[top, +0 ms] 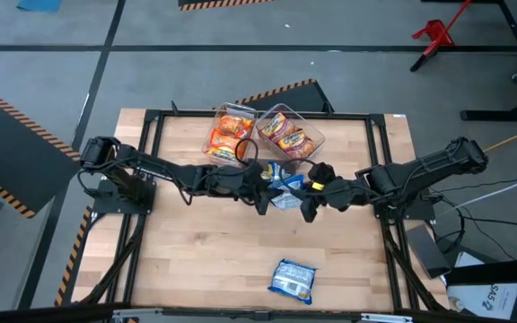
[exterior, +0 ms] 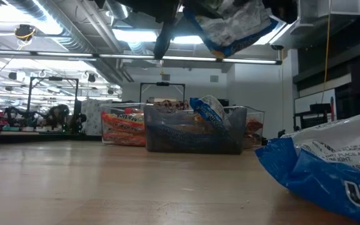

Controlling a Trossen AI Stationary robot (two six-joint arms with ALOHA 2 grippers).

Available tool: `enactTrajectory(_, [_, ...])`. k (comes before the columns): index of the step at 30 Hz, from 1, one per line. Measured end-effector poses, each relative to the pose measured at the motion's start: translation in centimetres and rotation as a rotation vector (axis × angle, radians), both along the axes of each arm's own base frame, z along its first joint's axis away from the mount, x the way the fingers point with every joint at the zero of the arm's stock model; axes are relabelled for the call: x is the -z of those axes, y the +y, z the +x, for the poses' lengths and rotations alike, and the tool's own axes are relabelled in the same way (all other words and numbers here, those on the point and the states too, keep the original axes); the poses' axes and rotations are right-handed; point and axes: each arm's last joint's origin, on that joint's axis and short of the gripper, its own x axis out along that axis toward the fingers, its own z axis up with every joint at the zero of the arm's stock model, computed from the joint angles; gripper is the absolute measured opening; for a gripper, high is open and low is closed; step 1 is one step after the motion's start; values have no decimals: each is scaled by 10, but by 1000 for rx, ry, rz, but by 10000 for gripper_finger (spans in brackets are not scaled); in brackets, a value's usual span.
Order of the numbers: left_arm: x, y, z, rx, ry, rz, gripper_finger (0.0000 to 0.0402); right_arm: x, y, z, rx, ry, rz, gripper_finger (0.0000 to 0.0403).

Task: Sort Maruchan noodles
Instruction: Put the blue noodle pack into the black transparent bin

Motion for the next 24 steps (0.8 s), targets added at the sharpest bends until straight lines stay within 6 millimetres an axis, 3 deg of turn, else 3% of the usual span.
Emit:
enactTrajectory(4, [-1,0,0,10,5,57,79,-4,0,-3,-54,2,-37,117])
enactTrajectory(11, [-8,4,-9,-11,71,309,71,-26,-8,-29,-110,-51,-59,189])
enactTrajectory(17, [-17,13,-30,-161,296,646,69,-42,-19,-55,-54,-95,-77,190])
enactTrajectory(21, [-18,16,-41,-259,505,923,69,-44,-23,-63,-22,-90,-99,181])
enactTrajectory(24, [-10,18,-44,-238,654,1072,69,-41,-23,-63,-18,-66,-111,177])
